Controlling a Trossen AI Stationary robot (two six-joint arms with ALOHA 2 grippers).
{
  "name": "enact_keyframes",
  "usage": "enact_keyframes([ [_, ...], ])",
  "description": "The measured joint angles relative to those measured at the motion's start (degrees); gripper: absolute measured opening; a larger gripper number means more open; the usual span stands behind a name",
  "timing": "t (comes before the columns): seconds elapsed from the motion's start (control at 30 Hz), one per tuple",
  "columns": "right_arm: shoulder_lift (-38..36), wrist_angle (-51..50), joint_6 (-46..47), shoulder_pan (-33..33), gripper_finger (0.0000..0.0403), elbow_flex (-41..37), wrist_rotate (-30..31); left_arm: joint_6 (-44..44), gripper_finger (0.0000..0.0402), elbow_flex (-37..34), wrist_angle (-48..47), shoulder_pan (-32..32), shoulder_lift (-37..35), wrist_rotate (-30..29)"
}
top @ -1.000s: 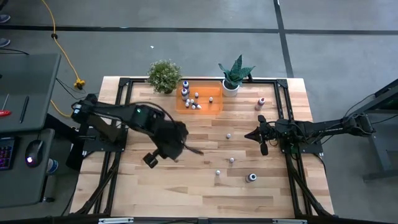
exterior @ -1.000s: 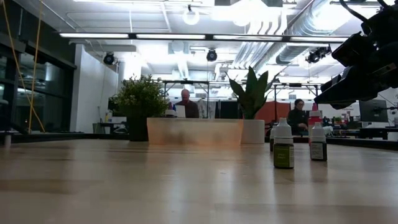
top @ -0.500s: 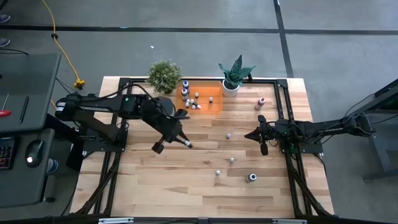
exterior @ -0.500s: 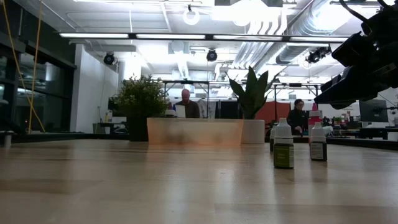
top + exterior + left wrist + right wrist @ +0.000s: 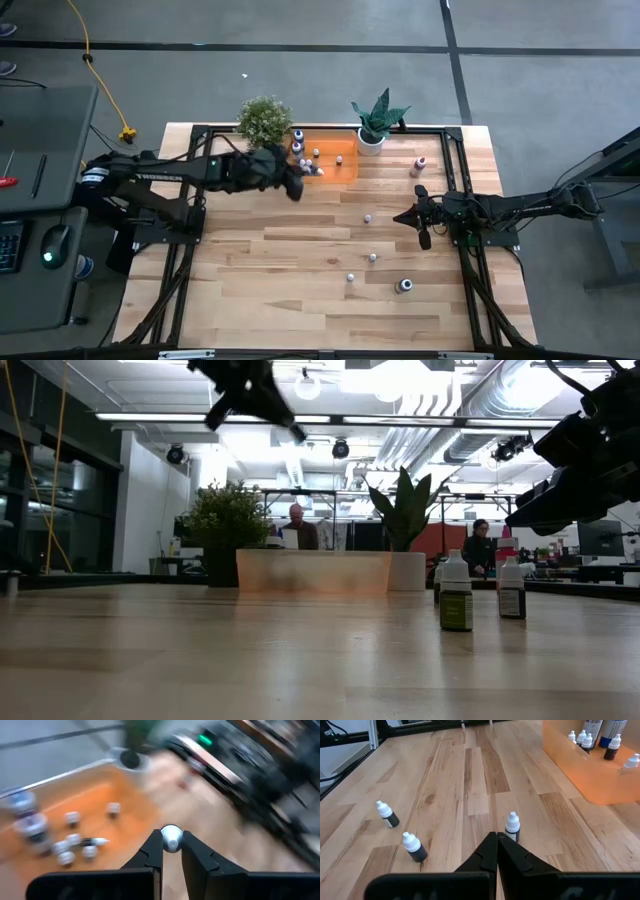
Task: Pick & Place food coloring
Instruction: Put the small red bottle into the bin
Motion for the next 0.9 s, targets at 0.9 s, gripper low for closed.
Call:
enact_keyframes([
  [0.9, 0.0, 0.0, 0.0, 0.0, 0.0, 0.0, 0.0, -9.2, 0.0031, 42.9, -37.6, 14.2, 31.0, -0.7],
])
